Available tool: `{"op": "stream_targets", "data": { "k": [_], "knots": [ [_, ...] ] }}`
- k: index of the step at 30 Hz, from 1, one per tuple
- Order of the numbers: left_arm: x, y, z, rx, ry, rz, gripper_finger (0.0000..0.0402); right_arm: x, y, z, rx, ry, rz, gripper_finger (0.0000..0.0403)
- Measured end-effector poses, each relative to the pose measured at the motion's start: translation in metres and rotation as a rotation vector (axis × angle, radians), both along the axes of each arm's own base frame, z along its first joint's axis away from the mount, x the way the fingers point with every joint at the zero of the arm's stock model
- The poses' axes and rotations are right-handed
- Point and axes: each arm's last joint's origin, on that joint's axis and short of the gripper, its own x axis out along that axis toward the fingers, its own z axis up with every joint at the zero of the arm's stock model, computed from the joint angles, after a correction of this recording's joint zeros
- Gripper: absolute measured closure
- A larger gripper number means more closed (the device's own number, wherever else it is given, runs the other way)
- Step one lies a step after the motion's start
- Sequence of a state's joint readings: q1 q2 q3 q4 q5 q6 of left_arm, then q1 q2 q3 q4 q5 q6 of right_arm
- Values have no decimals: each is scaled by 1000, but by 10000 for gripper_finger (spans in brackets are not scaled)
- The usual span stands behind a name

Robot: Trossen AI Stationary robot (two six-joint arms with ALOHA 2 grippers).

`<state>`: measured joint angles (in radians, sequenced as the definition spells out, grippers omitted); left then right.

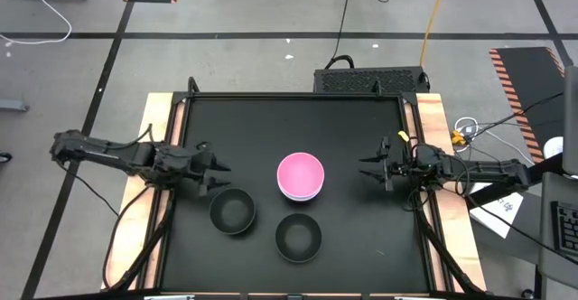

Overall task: Nest bowls inside each other
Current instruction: Stack the left black bowl on top of the pink bowl

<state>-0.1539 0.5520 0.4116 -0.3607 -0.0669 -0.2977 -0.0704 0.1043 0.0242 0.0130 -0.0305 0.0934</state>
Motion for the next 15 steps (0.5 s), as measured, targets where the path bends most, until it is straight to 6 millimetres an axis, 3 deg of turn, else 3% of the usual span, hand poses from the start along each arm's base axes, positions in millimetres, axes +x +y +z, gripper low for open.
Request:
{"op": "stream_targets", "data": {
  "k": [9,15],
  "knots": [
    [8,-5,-17,-144,218,-38,185,0,0,0,28,0,-2,248],
    [7,-3,2,-112,304,10,185,0,0,0,55,0,-4,248]
  ]
}}
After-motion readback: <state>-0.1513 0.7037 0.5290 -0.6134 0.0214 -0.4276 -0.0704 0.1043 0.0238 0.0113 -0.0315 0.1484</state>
